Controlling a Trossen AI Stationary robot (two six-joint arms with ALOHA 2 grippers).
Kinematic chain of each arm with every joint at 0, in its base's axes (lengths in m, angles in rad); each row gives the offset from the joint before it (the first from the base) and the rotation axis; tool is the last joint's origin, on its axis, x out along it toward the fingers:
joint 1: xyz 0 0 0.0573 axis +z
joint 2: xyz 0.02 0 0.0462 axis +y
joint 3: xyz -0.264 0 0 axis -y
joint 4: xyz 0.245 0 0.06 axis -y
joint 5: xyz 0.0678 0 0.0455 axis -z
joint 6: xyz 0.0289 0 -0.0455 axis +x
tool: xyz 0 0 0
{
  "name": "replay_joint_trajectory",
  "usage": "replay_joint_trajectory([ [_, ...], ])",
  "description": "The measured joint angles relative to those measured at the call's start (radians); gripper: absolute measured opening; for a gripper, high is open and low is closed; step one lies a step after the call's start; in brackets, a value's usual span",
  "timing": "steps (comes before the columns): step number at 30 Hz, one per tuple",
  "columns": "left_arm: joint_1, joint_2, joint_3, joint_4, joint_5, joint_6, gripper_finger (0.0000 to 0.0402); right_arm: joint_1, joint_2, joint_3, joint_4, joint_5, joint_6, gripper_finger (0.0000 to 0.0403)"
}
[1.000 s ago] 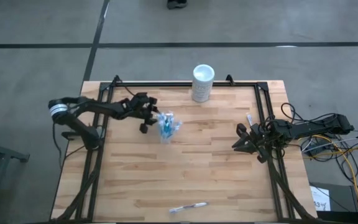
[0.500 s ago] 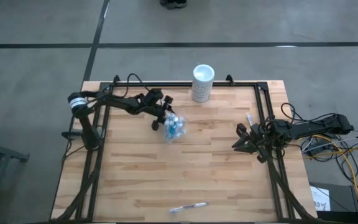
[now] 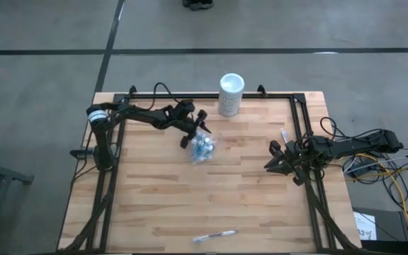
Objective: Pick & Place toothbrushing station
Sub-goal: Move the transparent organizer to the top right of the table
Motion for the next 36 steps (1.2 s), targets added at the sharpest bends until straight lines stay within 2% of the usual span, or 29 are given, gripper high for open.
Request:
replay_joint_trajectory([
  [6,-0.005,-0.001,0.005,-0.009,0.010,0.030,0.0156,0.000,0.000,0.000,0.000,0.000,0.000,0.0068],
  [16,0.022,-0.059,0.001,-0.291,0.036,0.128,0.0156,0.000,0.000,0.000,0.000,0.000,0.000,0.0068],
  [21,0.038,-0.154,-0.009,-0.436,-0.015,0.175,0.0156,0.000,0.000,0.000,0.000,0.000,0.000,0.0068],
  [32,0.016,-0.438,-0.027,-0.893,-0.128,0.303,0.0156,0.000,0.000,0.000,0.000,0.000,0.000,0.0068],
  [34,0.005,-0.482,-0.050,-0.927,-0.155,0.364,0.0156,0.000,0.000,0.000,0.000,0.000,0.000,0.0068],
  [36,-0.007,-0.520,-0.082,-0.923,-0.190,0.491,0.0156,0.000,0.000,0.000,0.000,0.000,0.000,0.0068],
])
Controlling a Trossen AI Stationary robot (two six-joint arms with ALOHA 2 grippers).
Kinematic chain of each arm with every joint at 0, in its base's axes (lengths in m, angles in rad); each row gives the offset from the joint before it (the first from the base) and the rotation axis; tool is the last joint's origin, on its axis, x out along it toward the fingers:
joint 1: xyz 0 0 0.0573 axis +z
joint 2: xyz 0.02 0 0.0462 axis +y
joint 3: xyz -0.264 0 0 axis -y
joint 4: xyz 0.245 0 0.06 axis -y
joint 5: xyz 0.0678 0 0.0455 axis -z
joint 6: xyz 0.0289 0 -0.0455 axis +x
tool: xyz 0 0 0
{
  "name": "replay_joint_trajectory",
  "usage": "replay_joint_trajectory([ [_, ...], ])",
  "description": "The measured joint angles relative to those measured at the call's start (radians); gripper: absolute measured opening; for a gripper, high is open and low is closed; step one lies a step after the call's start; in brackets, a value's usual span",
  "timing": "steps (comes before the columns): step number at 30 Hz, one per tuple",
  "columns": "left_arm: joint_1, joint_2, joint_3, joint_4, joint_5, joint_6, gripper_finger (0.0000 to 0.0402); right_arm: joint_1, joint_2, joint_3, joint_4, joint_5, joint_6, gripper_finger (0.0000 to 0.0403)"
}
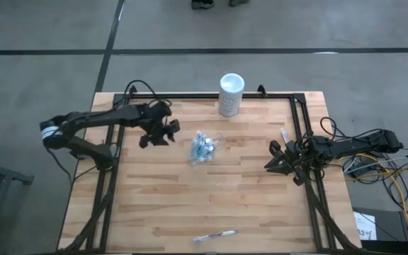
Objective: Pick & Place toothbrushing station
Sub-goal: Move the transparent organizer to the top right of the table
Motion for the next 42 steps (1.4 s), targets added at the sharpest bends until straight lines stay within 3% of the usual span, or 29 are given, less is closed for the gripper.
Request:
replay_joint_trajectory([
  [3,-0.038,-0.044,-0.045,0.028,-0.041,0.274,0.0156,0.000,0.000,0.000,0.000,0.000,0.000,0.0068],
  [8,-0.168,-0.064,-0.134,0.164,-0.189,0.545,0.0156,0.000,0.000,0.000,0.000,0.000,0.000,0.0068],
  [13,-0.289,-0.063,-0.237,0.339,-0.213,0.806,0.0156,0.000,0.000,0.000,0.000,0.000,0.000,0.0068],
  [17,-0.354,-0.062,-0.327,0.570,-0.240,1.001,0.0156,0.000,0.000,0.000,0.000,0.000,0.000,0.0068],
  [22,-0.397,-0.058,-0.413,0.780,-0.349,1.069,0.0156,0.000,0.000,0.000,0.000,0.000,0.000,0.0068],
  [27,-0.399,-0.049,-0.432,0.826,-0.432,1.076,0.0156,0.000,0.000,0.000,0.000,0.000,0.000,0.0068],
  [42,-0.399,0.074,-0.338,0.848,-0.444,1.196,0.0156,0.000,0.000,0.000,0.000,0.000,0.000,0.0068],
])
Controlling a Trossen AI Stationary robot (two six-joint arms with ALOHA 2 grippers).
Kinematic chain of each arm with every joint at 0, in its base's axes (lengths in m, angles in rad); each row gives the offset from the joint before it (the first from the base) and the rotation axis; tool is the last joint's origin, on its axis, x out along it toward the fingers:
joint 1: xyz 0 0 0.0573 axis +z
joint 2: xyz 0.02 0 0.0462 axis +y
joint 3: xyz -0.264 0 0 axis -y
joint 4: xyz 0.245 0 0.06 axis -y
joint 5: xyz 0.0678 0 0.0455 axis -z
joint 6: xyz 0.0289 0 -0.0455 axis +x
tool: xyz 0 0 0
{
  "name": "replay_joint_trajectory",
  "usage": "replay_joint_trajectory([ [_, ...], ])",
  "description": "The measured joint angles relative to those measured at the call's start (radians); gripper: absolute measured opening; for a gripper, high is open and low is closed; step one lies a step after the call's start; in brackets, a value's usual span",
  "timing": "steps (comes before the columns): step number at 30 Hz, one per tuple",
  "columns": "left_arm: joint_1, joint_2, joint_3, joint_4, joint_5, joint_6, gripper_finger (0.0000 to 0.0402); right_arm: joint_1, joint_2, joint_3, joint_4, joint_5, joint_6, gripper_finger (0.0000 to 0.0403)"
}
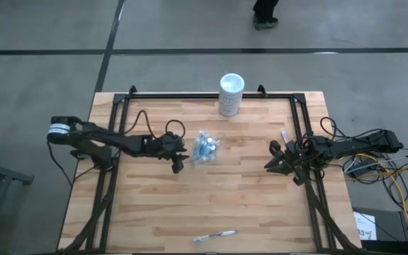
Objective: Pick & Place toothbrushing station
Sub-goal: Move the transparent organizer to the top right of the table
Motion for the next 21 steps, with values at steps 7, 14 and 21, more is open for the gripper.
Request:
replay_joint_trajectory([
  [7,0.002,0.114,0.065,0.035,0.000,0.046,0.0156,0.000,0.000,0.000,0.000,0.000,0.000,0.0068],
  [14,0.013,0.195,0.147,0.038,0.000,0.152,0.0156,0.000,0.000,0.000,0.000,0.000,0.000,0.0068],
  [21,0.042,0.232,0.214,0.037,0.000,0.238,0.0156,0.000,0.000,0.000,0.000,0.000,0.000,0.0068],
])
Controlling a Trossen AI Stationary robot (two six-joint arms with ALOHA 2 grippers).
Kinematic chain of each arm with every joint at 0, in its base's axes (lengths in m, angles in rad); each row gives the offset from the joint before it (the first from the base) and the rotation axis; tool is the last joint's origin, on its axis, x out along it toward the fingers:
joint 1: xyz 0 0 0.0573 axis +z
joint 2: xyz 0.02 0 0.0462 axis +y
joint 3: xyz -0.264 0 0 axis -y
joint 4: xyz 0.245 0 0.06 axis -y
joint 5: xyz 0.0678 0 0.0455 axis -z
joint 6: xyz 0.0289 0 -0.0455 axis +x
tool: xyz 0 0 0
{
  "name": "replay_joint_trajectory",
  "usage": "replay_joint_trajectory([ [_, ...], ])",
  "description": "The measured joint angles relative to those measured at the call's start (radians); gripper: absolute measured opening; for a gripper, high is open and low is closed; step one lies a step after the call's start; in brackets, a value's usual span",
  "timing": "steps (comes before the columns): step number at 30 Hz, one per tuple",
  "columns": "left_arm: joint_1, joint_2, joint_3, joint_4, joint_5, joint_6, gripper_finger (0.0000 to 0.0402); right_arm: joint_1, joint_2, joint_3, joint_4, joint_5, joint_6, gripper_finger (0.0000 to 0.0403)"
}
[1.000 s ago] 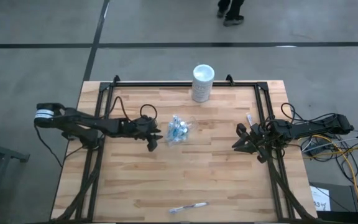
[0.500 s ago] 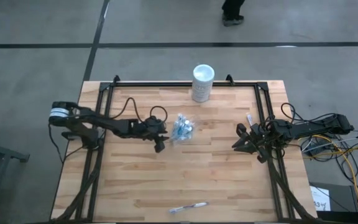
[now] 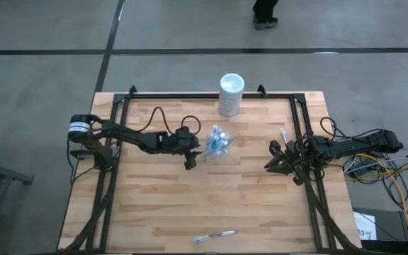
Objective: Pick & Place toothbrushing station
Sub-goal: Move the transparent organizer to the top right of the table, then move the purple toothbrush to the center of the table
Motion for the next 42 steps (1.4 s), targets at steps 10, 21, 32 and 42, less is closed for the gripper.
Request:
replay_joint_trajectory([
  [10,0.037,0.042,0.075,0.003,0.000,0.100,0.0156,0.000,0.000,0.000,0.000,0.000,0.000,0.0068],
  [21,0.045,0.132,0.174,0.026,0.000,0.155,0.0156,0.000,0.000,0.000,0.000,0.000,0.000,0.0068],
  [32,0.043,-0.011,0.177,-0.158,-0.014,0.045,0.0156,0.000,0.000,0.000,0.000,0.000,0.000,0.0068],
  [42,0.038,-0.382,0.088,-0.268,-0.081,0.112,0.0156,0.000,0.000,0.000,0.000,0.000,0.000,0.0068],
])
